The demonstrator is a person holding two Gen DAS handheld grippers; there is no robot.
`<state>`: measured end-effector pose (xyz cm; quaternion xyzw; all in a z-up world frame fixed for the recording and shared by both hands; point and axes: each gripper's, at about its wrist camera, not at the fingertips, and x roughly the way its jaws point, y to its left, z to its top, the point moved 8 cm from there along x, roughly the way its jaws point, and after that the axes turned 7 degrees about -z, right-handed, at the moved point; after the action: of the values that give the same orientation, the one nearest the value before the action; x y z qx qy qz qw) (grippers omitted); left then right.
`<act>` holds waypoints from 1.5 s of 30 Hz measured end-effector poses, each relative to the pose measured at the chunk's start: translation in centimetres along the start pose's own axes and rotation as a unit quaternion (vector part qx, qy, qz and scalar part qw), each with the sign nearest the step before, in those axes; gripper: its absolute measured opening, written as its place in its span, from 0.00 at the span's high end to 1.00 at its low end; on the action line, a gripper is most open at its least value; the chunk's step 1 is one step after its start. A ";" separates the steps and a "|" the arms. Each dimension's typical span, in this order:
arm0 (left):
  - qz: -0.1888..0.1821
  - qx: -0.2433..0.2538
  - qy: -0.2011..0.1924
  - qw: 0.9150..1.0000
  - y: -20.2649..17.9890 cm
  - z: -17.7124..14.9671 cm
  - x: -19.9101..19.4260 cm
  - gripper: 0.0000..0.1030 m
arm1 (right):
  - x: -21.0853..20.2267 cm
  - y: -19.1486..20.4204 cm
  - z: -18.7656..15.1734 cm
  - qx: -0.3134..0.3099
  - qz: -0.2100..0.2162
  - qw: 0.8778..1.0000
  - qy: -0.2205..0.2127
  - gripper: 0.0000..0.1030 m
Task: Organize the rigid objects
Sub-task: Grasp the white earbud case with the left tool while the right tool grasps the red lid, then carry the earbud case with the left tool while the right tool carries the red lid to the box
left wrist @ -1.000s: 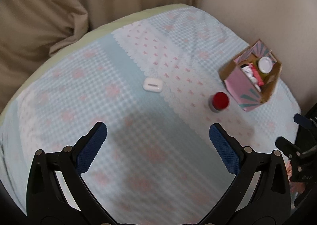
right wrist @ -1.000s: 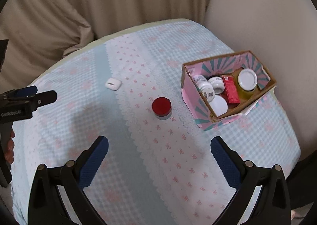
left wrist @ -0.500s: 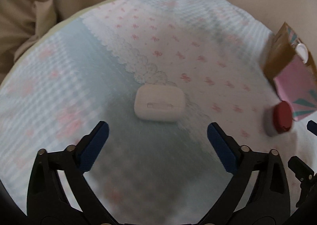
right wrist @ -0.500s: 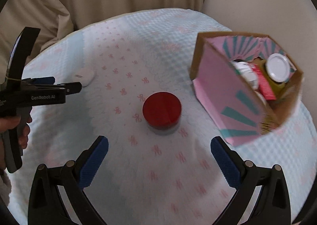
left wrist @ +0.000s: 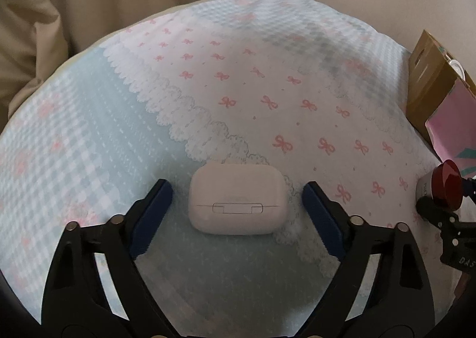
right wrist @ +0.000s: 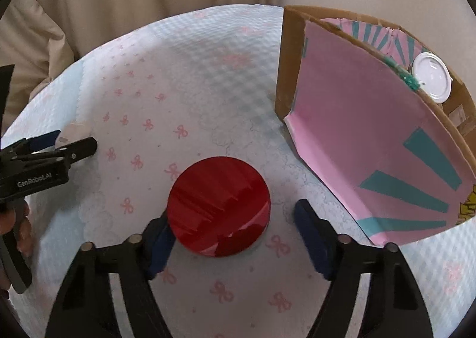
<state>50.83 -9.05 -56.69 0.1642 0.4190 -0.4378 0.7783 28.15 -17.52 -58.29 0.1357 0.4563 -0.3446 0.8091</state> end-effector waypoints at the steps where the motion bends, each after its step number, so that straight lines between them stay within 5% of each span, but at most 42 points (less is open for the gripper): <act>1: -0.002 0.001 -0.001 1.000 -0.1 0.1 0.0 0.23 | 0.0 0.0 0.1 -0.001 -0.001 1.000 -0.003 0.33; 3: 0.000 0.005 -0.003 1.000 -0.1 0.2 -0.2 0.45 | -0.2 0.1 0.2 -0.005 -0.001 1.000 -0.010 0.42; 4: -0.001 0.004 -0.003 1.000 -0.1 0.2 -0.3 0.45 | -0.4 0.3 0.2 -0.009 0.003 1.000 -0.014 0.51; 14: 0.001 -0.014 -0.001 1.000 -0.4 -0.3 -1.6 0.45 | -0.6 1.0 0.6 -0.022 0.001 1.000 -0.018 0.51; 20: 0.012 -0.046 -0.005 0.999 -0.8 -0.6 -5.9 0.45 | -2.7 0.8 1.5 -0.029 0.010 0.999 -0.026 0.51; 33: 0.055 -0.100 -0.038 0.993 -4.9 1.3 -23.6 0.45 | -16.7 -1.2 6.2 -0.036 0.056 0.995 -0.071 0.51; 45: 0.037 -0.125 -0.064 0.989 -13.7 4.8 -34.8 0.45 | -29.5 -7.3 8.1 -0.079 0.098 0.991 -0.039 0.51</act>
<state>32.75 -0.83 -24.63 0.0521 0.4133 -0.3626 0.8337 18.18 -14.32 -28.61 0.1022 0.4344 -0.2318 0.8644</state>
